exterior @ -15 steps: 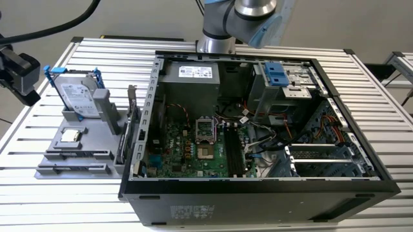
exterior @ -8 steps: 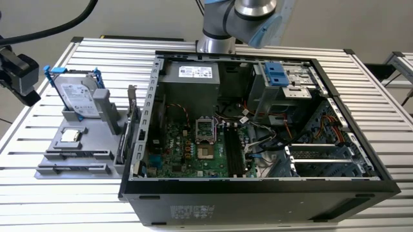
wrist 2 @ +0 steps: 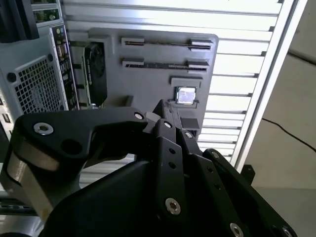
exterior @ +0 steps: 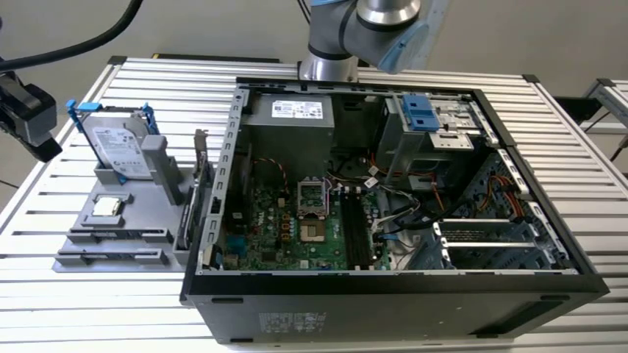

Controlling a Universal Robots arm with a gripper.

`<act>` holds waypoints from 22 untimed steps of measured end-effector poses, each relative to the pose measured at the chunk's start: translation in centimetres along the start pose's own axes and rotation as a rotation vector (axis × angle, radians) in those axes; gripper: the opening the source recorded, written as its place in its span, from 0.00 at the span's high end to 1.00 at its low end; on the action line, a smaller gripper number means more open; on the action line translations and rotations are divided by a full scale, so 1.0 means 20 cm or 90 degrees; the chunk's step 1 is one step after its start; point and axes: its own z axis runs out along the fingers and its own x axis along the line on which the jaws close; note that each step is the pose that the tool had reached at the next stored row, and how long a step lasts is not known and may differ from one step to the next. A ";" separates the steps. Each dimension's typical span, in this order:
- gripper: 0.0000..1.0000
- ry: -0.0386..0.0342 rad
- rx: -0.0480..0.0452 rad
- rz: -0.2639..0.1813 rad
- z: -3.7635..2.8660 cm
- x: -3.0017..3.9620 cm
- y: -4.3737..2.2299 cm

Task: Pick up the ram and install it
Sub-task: 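Pick up the ram and move it above insertion slot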

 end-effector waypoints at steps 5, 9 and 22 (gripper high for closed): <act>1.00 -0.0011 0.0003 0.022 0.000 0.000 0.000; 1.00 -0.0019 0.0006 0.039 0.000 0.000 0.000; 1.00 -0.0045 0.0015 0.093 0.000 0.001 0.000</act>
